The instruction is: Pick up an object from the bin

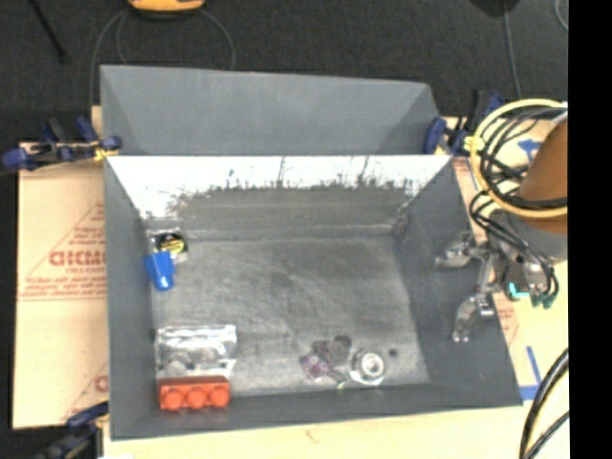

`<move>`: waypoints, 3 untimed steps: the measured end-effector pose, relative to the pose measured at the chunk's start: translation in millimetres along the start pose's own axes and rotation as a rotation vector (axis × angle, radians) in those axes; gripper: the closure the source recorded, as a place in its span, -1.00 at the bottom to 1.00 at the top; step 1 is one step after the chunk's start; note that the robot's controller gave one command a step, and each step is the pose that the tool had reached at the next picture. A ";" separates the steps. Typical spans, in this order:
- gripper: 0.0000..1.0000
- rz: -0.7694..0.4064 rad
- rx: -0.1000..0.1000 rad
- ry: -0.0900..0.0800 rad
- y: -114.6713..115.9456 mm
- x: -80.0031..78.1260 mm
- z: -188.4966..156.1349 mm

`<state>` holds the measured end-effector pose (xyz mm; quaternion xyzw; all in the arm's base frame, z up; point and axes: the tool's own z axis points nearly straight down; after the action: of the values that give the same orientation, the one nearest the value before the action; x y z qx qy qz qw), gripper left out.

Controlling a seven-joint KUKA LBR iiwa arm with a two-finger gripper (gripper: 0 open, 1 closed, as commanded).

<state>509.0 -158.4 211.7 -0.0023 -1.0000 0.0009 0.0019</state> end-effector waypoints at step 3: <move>-1.00 -0.496 0.007 -0.028 148.7 22.1 136.1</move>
Offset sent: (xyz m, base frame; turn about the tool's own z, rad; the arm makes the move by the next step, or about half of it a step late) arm -0.0282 0.0128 -0.1298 -0.3740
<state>487.0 -9.8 75.4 0.2434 -0.9698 0.0040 -0.0116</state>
